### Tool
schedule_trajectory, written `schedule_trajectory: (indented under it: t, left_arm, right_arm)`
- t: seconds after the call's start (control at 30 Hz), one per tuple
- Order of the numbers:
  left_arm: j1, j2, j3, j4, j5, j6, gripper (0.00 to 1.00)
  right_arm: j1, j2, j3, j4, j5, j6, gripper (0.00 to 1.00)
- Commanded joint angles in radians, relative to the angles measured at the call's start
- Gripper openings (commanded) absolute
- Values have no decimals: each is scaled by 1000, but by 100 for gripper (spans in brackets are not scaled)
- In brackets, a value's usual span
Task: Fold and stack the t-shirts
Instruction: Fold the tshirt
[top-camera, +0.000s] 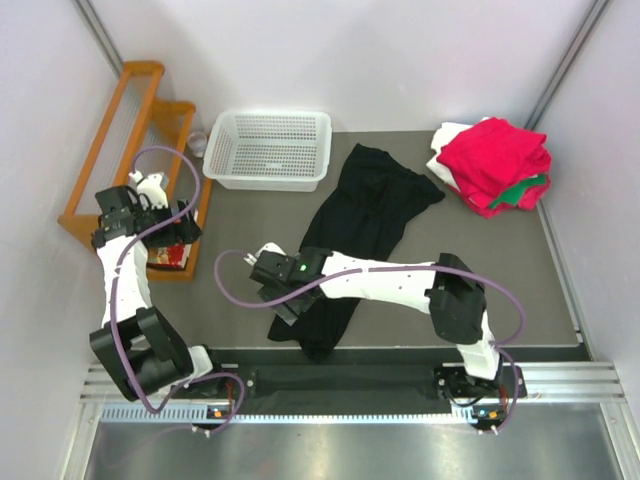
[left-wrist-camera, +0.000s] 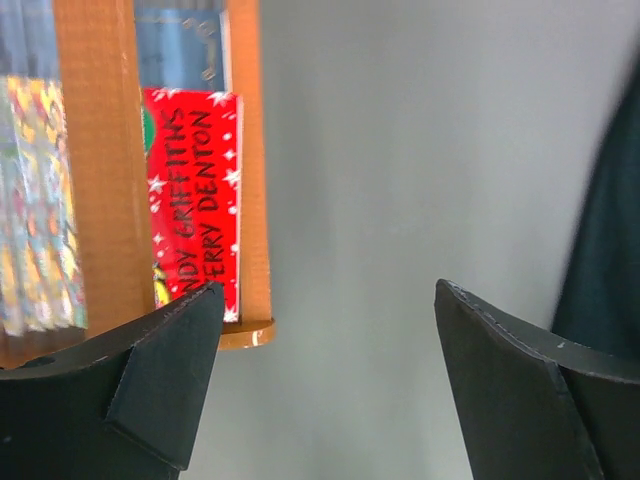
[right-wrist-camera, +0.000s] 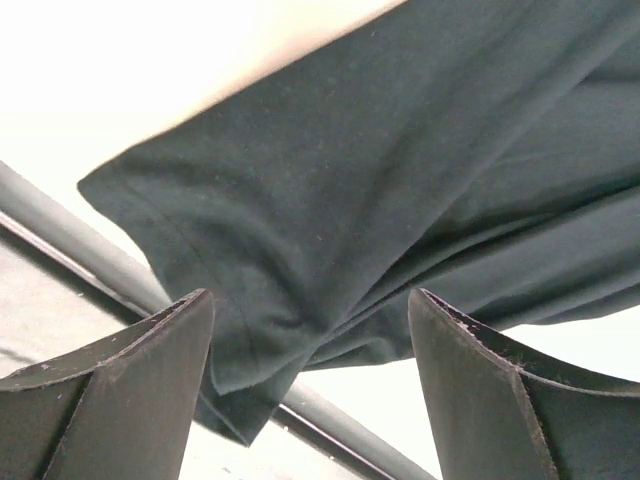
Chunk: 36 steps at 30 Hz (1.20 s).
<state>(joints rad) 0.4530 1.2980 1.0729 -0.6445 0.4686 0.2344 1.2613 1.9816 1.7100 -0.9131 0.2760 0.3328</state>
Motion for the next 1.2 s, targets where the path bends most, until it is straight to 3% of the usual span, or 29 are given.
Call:
schedule_trajectory:
  t: [0.0, 0.17, 0.47, 0.7, 1.0, 1.17]
  left_arm:
    - [24, -80, 5, 26, 238, 63, 90]
    - [19, -172, 16, 120, 402, 66, 92]
    - [21, -281, 76, 115, 386, -35, 94]
    - [19, -192, 85, 147, 341, -93, 94]
    - [6, -40, 143, 189, 308, -179, 93]
    - [-85, 0, 211, 198, 217, -198, 94]
  right_arm:
    - [18, 19, 1, 11, 14, -6, 78]
    - [16, 28, -53, 34, 0, 14, 79]
    - [27, 84, 34, 7, -11, 9, 79]
    - [62, 167, 183, -36, -4, -17, 79]
    - [104, 236, 226, -36, -6, -40, 77]
    - [122, 287, 229, -32, -11, -66, 76]
